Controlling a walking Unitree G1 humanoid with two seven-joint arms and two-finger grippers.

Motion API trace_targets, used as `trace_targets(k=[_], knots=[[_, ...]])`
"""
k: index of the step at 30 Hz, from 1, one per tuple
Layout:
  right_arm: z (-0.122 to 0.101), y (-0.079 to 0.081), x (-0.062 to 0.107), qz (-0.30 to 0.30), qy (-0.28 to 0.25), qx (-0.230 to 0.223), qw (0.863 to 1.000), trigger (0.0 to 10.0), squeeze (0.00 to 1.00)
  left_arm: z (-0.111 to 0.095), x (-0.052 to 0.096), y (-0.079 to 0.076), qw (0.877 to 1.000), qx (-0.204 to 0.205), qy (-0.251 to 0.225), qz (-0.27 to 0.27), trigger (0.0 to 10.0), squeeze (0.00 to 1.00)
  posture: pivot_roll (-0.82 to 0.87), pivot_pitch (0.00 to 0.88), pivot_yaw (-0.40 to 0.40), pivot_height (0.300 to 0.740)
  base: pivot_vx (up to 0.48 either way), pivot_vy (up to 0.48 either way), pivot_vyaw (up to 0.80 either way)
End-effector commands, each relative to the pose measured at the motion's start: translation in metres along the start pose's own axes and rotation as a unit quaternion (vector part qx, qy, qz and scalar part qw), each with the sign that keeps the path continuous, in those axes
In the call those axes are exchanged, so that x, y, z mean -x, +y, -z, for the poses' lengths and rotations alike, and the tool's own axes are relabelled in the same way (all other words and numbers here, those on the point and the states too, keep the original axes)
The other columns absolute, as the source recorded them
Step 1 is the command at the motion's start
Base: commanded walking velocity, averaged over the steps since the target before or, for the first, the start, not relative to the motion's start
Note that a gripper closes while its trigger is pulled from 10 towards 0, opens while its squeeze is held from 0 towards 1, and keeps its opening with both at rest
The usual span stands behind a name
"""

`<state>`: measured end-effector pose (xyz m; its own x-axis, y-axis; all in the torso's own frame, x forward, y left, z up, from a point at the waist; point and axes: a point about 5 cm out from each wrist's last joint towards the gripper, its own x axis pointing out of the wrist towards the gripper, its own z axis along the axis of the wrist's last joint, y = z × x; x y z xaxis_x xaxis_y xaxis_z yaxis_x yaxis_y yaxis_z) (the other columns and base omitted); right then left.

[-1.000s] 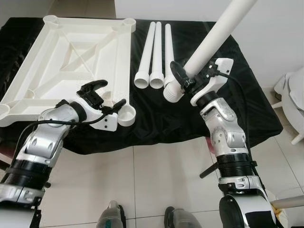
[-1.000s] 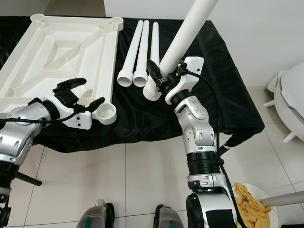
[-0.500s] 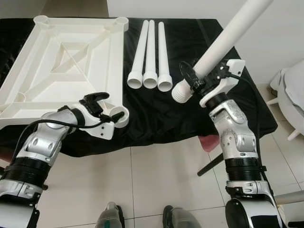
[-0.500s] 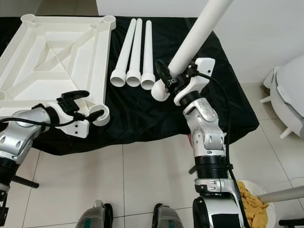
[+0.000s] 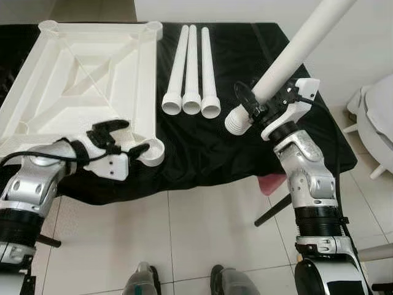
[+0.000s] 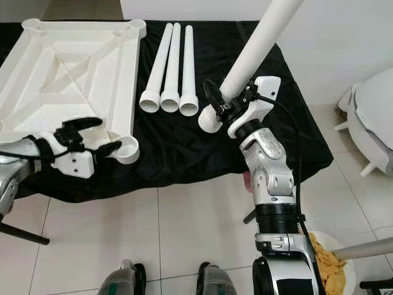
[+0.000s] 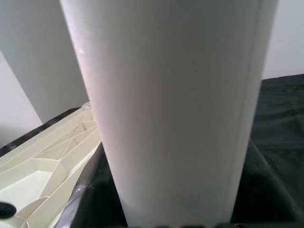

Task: Building children table

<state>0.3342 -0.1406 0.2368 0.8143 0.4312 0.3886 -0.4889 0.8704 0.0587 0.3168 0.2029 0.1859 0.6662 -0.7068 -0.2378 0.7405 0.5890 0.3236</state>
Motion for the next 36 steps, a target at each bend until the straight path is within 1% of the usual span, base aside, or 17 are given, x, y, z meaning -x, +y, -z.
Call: trace_targets(k=[1, 4, 10, 15, 20, 24, 25, 27, 29, 30, 31, 34, 36], knots=[[-0.001, 0.003, 0.000, -0.011, 0.000, -0.001, 1.000, 10.0, 0.00, 0.006, 0.002, -0.013, 0.996, -0.006, 0.022, 0.085, 10.0, 0.00, 0.00, 0.159, -0.014, 0.740, 0.000, 0.000, 0.00], [-0.001, 0.003, 0.000, -0.012, 0.001, 0.000, 1.000, 10.0, 0.00, 0.011, 0.003, -0.015, 0.995, -0.004, 0.035, 0.092, 10.0, 0.00, 0.00, 0.159, -0.014, 0.740, 0.000, 0.000, 0.00], [-0.002, 0.003, -0.001, -0.015, 0.001, 0.002, 1.000, 10.0, 0.00, 0.018, 0.003, -0.021, 0.992, -0.020, 0.055, 0.110, 10.0, 0.00, 0.00, 0.152, -0.015, 0.740, 0.000, 0.000, 0.00], [-0.003, 0.003, -0.001, -0.016, 0.000, 0.003, 1.000, 10.0, 0.00, 0.022, 0.005, -0.020, 0.991, -0.017, 0.077, 0.109, 10.0, 0.00, 0.00, 0.154, -0.016, 0.740, 0.000, 0.000, 0.00], [-0.004, 0.002, -0.001, -0.016, 0.000, 0.003, 1.000, 10.0, 0.00, 0.028, 0.022, -0.014, 0.988, -0.010, 0.101, 0.115, 10.0, 0.00, 0.00, 0.158, -0.019, 0.740, 0.000, 0.000, 0.00], [-0.003, 0.002, -0.001, -0.017, 0.001, 0.003, 1.000, 10.0, 0.00, 0.028, 0.024, -0.014, 0.988, -0.010, 0.100, 0.118, 10.0, 0.00, 0.00, 0.158, -0.020, 0.740, 0.000, 0.000, 0.00], [-0.003, 0.003, -0.001, -0.018, 0.001, 0.003, 1.000, 10.0, 0.00, 0.027, 0.025, -0.015, 0.988, -0.004, 0.096, 0.123, 10.0, 0.00, 0.01, 0.158, -0.020, 0.740, 0.000, 0.000, 0.00], [-0.003, 0.003, -0.002, -0.021, 0.002, 0.003, 1.000, 10.0, 0.00, 0.022, 0.024, -0.014, 0.990, 0.004, 0.075, 0.121, 10.0, 0.00, 0.01, 0.159, -0.021, 0.740, 0.000, 0.000, 0.00], [-0.003, 0.003, -0.003, -0.021, 0.002, 0.003, 1.000, 10.0, 0.00, 0.020, 0.024, -0.014, 0.991, 0.007, 0.067, 0.119, 10.0, 0.00, 0.01, 0.159, -0.021, 0.740, 0.000, 0.000, 0.00], [-0.003, 0.003, -0.003, -0.022, 0.002, 0.003, 1.000, 10.0, 0.00, 0.013, 0.024, -0.011, 0.992, 0.021, 0.046, 0.112, 10.0, 0.00, 0.01, 0.159, -0.022, 0.740, 0.000, 0.000, 0.00], [-0.003, 0.003, -0.003, -0.022, 0.002, 0.003, 1.000, 10.0, 0.00, 0.009, 0.024, -0.010, 0.993, 0.022, 0.037, 0.109, 10.0, 0.00, 0.01, 0.160, -0.024, 0.740, 0.000, 0.000, 0.00], [-0.002, 0.003, -0.003, -0.022, 0.003, 0.002, 1.000, 10.0, 0.00, 0.008, 0.025, -0.009, 0.993, 0.021, 0.039, 0.108, 10.0, 0.00, 0.01, 0.161, -0.023, 0.740, 0.000, 0.000, 0.00], [-0.002, 0.003, -0.003, -0.022, 0.003, 0.001, 1.000, 10.0, 0.00, 0.012, 0.024, -0.011, 0.992, 0.015, 0.050, 0.113, 10.0, 0.00, 0.01, 0.162, -0.022, 0.740, 0.000, 0.000, 0.00]])
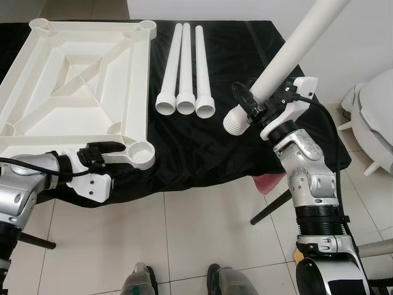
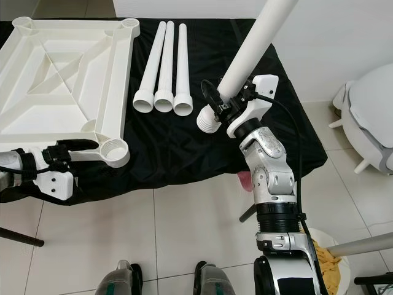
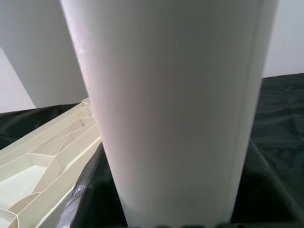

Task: Building children table

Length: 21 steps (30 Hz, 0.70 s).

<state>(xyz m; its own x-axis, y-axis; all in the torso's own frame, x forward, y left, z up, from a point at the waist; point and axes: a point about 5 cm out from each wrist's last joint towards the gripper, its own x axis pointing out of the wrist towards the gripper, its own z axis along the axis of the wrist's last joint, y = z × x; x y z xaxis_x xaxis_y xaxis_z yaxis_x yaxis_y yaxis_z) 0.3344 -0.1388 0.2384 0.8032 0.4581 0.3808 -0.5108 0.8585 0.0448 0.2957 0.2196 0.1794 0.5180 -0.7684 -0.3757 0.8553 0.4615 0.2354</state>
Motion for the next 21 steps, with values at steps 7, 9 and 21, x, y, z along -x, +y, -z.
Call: trace_targets(k=[7, 9, 21], knots=[[-0.003, 0.001, -0.002, -0.007, -0.004, 0.001, 1.000, 10.0, 0.00, 0.006, -0.014, -0.009, 0.999, -0.007, 0.014, 0.032, 10.0, 0.00, 0.00, 0.165, -0.022, 0.740, 0.000, 0.000, 0.00], [-0.003, 0.001, -0.002, -0.007, -0.004, 0.001, 1.000, 10.0, 0.00, 0.007, -0.015, -0.010, 0.999, -0.008, 0.016, 0.033, 10.0, 0.00, 0.00, 0.165, -0.022, 0.740, 0.000, 0.000, 0.00], [-0.006, 0.000, -0.001, -0.005, -0.004, 0.002, 1.000, 10.0, 0.00, 0.012, -0.049, -0.017, 0.999, -0.005, 0.026, 0.031, 10.0, 0.00, -0.02, 0.181, -0.028, 0.740, 0.000, 0.000, 0.00]])
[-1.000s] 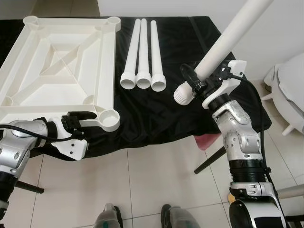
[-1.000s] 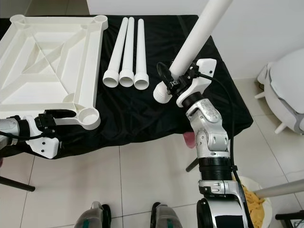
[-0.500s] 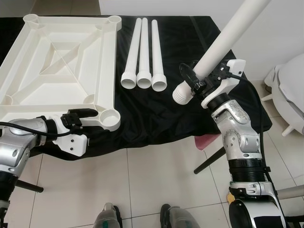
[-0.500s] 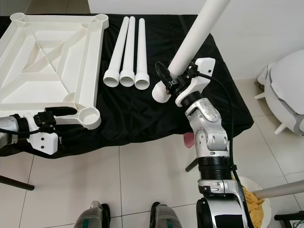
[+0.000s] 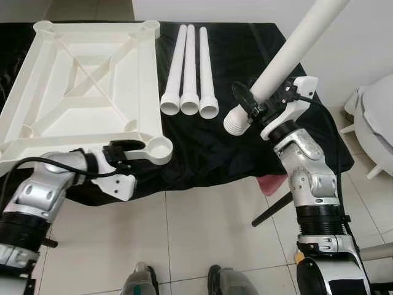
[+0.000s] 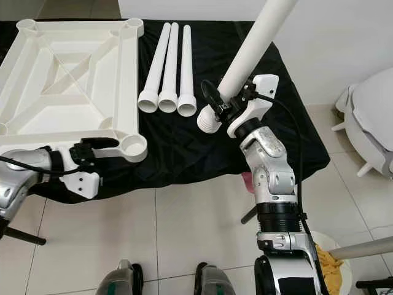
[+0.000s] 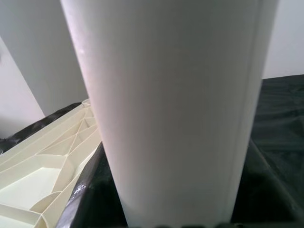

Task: Building children table

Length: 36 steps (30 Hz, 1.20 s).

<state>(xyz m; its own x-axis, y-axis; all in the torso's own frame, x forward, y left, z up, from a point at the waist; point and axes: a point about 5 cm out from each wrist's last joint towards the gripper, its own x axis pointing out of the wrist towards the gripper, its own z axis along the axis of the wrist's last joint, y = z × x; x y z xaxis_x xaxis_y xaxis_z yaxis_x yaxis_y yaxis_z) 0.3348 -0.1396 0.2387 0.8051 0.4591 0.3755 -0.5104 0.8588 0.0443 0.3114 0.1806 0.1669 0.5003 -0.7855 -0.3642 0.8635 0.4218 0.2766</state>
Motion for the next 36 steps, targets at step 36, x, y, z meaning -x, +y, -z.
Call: trace_targets(k=[36], knots=[[-0.002, 0.005, -0.004, -0.008, 0.000, -0.013, 1.000, 10.0, 0.00, -0.020, -0.041, 0.020, 0.995, 0.029, -0.028, -0.087, 10.0, 0.00, -0.01, 0.172, -0.031, 0.740, 0.000, 0.000, 0.00]])
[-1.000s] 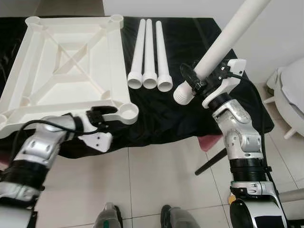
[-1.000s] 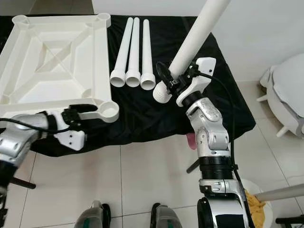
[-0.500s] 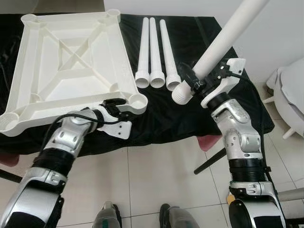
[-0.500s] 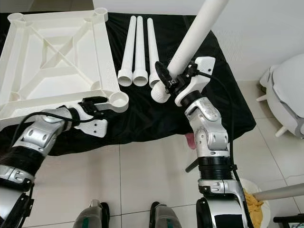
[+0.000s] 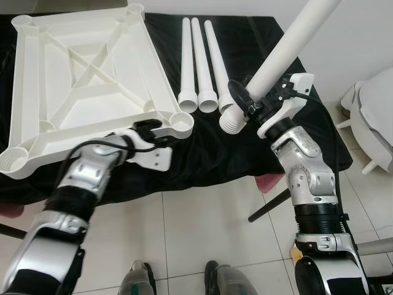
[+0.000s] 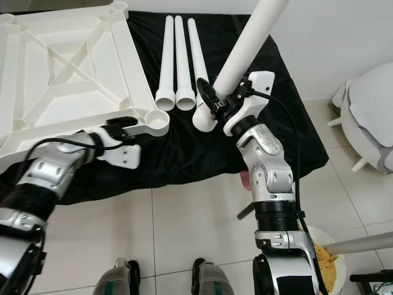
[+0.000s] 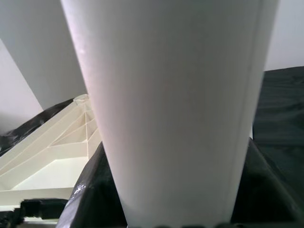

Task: Building children table

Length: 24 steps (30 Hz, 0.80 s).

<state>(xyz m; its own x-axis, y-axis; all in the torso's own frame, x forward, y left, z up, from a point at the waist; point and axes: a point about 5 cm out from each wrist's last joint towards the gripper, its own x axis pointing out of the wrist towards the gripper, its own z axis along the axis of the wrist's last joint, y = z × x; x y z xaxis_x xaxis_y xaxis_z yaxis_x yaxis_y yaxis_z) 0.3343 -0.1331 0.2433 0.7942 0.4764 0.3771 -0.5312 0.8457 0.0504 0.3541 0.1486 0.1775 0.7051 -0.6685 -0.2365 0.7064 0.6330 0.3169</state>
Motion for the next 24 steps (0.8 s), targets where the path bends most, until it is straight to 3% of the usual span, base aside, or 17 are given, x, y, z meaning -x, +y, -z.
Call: trace_targets(k=[1, 6, 14, 20, 21, 23, 24], knots=[[0.001, -0.001, 0.001, 0.003, 0.001, -0.006, 1.000, 10.0, 0.00, 0.002, 0.006, -0.005, 0.999, 0.008, 0.002, 0.050, 10.0, 0.00, -0.01, 0.169, -0.030, 0.740, 0.000, 0.000, 0.00], [0.003, -0.002, -0.001, 0.003, 0.003, -0.008, 1.000, 10.0, 0.00, 0.009, 0.014, -0.008, 0.997, 0.011, 0.018, 0.072, 10.0, 0.00, 0.00, 0.160, -0.028, 0.740, 0.000, 0.000, 0.00], [0.002, -0.002, -0.002, 0.000, 0.003, -0.006, 1.000, 10.0, 0.00, 0.024, 0.022, -0.027, 0.989, 0.006, 0.047, 0.138, 10.0, 0.00, 0.00, 0.152, -0.027, 0.740, 0.000, 0.000, 0.00], [0.001, -0.003, -0.002, 0.002, 0.002, -0.005, 1.000, 10.0, 0.00, 0.026, 0.025, -0.029, 0.988, 0.007, 0.052, 0.146, 10.0, 0.00, 0.00, 0.153, -0.025, 0.740, 0.000, 0.000, 0.00], [0.001, -0.003, -0.002, 0.002, 0.001, -0.004, 1.000, 10.0, 0.00, 0.025, 0.028, -0.031, 0.986, 0.006, 0.053, 0.157, 5.3, 0.00, 0.00, 0.154, -0.023, 0.740, 0.000, 0.000, 0.00], [0.001, -0.003, -0.002, 0.002, 0.001, -0.004, 1.000, 10.0, 0.00, 0.025, 0.028, -0.031, 0.986, 0.006, 0.053, 0.157, 5.3, 0.00, 0.00, 0.154, -0.023, 0.740, 0.000, 0.000, 0.00], [0.000, -0.004, -0.002, 0.003, 0.001, -0.003, 1.000, 10.0, 0.00, 0.024, 0.031, -0.034, 0.983, 0.005, 0.053, 0.175, 7.1, 0.00, 0.00, 0.154, -0.023, 0.740, 0.000, 0.000, 0.00]])
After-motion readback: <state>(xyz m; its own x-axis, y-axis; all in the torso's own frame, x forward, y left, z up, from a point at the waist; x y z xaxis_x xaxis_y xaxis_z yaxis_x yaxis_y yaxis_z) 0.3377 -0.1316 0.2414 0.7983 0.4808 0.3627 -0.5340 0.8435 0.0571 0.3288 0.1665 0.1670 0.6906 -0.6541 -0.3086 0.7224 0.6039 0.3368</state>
